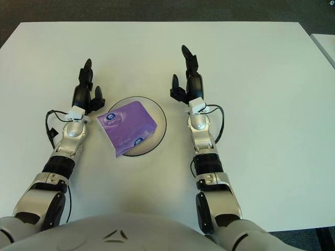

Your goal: Put the tissue paper into the plate.

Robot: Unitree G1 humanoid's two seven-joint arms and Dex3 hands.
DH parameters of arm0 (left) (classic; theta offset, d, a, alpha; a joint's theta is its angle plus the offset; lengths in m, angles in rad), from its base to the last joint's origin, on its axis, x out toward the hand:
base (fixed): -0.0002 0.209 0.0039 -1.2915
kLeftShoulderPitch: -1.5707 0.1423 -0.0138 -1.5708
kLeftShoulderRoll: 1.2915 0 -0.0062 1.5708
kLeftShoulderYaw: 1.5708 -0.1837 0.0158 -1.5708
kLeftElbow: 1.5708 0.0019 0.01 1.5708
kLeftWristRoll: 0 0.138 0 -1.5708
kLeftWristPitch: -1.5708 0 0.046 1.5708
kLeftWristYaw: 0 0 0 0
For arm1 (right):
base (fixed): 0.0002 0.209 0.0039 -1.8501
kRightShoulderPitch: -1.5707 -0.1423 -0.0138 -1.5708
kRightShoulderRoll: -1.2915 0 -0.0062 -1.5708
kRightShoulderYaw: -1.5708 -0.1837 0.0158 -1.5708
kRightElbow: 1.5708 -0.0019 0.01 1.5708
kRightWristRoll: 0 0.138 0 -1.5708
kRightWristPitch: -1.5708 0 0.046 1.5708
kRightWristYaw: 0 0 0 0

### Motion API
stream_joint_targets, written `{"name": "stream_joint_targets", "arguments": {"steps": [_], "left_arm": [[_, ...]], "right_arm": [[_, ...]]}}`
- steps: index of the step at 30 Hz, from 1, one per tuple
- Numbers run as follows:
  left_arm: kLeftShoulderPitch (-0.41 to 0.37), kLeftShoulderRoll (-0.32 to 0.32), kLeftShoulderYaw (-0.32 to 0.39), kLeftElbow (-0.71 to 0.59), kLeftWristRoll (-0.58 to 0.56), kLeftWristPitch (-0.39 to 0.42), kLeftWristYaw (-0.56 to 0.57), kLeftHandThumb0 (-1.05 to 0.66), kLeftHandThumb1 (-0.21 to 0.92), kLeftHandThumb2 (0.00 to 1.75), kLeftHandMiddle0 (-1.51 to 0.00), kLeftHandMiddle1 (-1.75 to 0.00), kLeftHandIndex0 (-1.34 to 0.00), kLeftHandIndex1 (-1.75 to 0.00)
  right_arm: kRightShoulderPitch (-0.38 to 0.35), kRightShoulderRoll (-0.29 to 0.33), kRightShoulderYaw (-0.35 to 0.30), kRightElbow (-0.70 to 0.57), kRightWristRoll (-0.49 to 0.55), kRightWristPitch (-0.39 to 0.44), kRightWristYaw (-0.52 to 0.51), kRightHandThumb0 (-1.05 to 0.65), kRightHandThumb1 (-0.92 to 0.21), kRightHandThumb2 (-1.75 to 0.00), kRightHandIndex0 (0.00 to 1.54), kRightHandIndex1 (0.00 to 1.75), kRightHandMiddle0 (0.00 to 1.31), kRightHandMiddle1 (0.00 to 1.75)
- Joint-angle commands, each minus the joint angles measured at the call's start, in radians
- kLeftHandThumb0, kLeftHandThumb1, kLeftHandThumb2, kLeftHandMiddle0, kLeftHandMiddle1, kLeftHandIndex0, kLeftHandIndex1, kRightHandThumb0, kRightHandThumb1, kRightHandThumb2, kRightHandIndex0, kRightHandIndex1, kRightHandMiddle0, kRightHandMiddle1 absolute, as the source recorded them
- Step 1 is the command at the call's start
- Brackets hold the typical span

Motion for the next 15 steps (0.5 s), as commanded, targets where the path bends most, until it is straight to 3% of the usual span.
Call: {"name": "stream_joint_targets", "arguments": {"steps": [1, 15], "left_arm": [[0.233, -0.051, -0.026, 0.120, 0.011, 0.027, -0.003, -0.88, 0.92, 0.92, -0.09, 0.00, 0.00, -0.28], [0.233, -0.046, -0.028, 0.124, 0.015, 0.022, -0.005, -0.89, 0.92, 0.92, -0.08, 0.00, 0.00, -0.28]], "right_arm": [[0.062, 0.024, -0.006, -0.038, 0.005, -0.021, -0.035, -0.69, -0.92, -0.94, 0.17, 0.06, 0.00, 0.44], [0.157, 0.045, 0.011, -0.090, 0.011, -0.028, -0.027, -0.64, -0.92, -0.86, 0.19, 0.06, 0.00, 0.46]]}}
